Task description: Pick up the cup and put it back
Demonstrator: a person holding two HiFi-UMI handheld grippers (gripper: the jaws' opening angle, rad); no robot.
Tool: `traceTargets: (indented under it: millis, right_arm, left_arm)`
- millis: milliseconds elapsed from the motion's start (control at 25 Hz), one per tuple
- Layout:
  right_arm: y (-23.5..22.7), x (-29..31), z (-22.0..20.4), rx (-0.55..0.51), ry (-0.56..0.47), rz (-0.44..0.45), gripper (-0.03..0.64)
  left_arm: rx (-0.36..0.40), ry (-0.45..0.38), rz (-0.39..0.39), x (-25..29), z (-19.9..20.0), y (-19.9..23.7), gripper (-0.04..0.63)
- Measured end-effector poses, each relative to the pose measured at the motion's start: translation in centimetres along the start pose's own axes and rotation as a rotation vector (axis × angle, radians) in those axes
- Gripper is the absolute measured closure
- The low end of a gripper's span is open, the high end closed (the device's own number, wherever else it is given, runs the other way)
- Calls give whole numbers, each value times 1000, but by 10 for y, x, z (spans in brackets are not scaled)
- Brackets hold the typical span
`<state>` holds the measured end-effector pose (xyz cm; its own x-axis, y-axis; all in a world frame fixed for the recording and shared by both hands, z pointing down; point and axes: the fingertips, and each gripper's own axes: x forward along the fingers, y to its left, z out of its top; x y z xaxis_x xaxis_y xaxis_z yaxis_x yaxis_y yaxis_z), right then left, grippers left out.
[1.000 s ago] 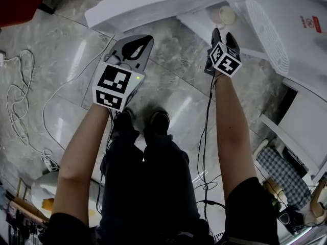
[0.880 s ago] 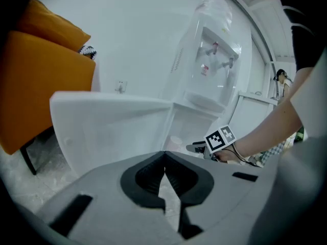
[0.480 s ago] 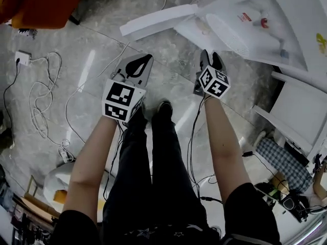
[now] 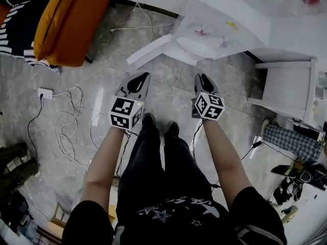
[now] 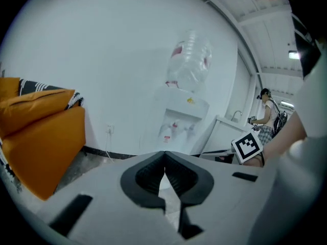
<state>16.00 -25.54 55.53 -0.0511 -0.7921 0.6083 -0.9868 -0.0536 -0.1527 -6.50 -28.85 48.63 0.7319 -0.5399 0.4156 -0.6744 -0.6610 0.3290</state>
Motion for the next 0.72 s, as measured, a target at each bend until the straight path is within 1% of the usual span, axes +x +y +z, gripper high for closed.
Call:
traceTargets:
  millis: [120,240,280,360,480,560,720]
  right_arm:
    - [5,-46,20,37,-6,-17,547]
    - [10,-88,41,108,-40,-20,562]
    - [12,-100,49,114,-61,-19,570]
    - [14,-123,63,107,-96,-17,593]
    - [14,-159,67,103,-100,-3,611]
    - [14,-187,63,112,-100,22,611]
    - [6,-240,58,119,-141,51,611]
  left_arm:
    - [60,-2,-50,-22,28,-28,586]
    - [122,21,-86,-40,37,-58,586]
    - [127,25,-85,-47,39,-67,586]
    - [107,10,-77,-60,46,-84,586]
    - [75,-36,-68,-81,59,-119,586]
    - [81,-65,-72,-96,68,-145,586]
    - [108,-105,-69,-119,78,-186,586]
